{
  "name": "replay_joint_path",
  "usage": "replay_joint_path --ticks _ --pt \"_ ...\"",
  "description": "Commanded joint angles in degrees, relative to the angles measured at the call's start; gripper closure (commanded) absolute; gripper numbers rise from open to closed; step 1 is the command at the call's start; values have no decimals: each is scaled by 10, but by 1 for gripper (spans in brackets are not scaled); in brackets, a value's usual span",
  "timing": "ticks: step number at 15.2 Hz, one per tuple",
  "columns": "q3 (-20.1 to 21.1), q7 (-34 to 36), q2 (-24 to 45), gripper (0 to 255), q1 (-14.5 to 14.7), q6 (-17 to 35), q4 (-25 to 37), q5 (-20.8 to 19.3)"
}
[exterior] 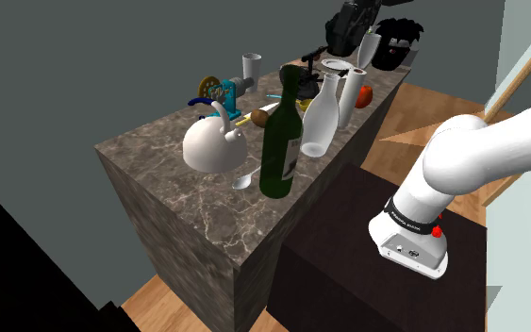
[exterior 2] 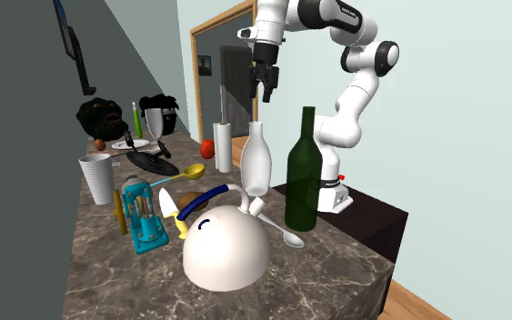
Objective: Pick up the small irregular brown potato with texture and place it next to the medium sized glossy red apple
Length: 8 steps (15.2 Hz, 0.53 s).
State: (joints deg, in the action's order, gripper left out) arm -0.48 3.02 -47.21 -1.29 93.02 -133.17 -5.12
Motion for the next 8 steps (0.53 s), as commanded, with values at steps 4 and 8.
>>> replay_joint_path --ticks 4,8 --pt "14 24 45 0 -2 50 -13 -2" --pt "33 56 115 0 -7 113 -19 -9"
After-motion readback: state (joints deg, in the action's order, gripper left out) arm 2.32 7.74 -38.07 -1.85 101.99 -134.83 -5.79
